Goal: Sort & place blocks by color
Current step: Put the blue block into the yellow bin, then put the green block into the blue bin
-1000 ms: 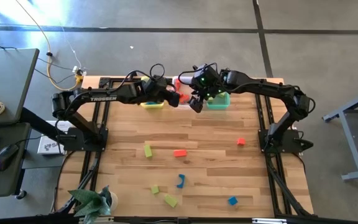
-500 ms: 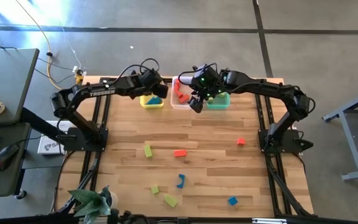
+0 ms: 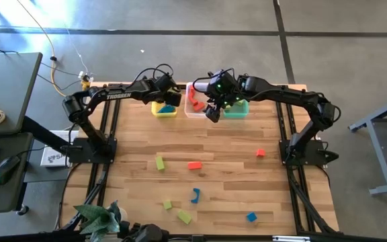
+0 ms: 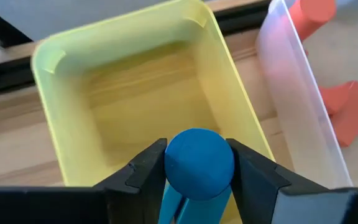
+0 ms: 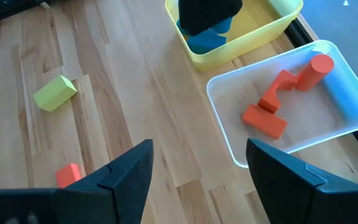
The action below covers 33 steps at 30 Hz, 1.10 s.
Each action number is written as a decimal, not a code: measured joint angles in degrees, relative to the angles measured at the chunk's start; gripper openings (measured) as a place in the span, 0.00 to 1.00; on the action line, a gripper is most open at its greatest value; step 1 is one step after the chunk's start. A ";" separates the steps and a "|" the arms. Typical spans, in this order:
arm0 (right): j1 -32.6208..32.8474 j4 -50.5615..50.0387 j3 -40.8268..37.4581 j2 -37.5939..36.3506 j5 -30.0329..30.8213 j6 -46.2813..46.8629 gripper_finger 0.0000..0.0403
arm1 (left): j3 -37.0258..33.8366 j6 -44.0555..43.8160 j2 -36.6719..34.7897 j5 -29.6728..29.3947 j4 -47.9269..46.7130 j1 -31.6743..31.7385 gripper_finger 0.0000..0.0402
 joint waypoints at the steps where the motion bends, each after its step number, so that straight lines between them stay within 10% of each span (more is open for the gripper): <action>1: -0.01 -0.18 0.00 0.00 0.00 0.00 0.61 | 0.00 0.02 0.08 0.64 0.05 0.00 0.38; 23: -0.02 -4.95 0.00 0.00 -0.15 -2.37 0.61 | 10.07 2.71 -0.40 15.56 -3.81 4.85 0.54; 33: 0.04 -7.77 0.00 0.00 -2.96 -2.93 0.61 | 12.24 2.07 -0.43 18.70 -5.69 -2.63 0.53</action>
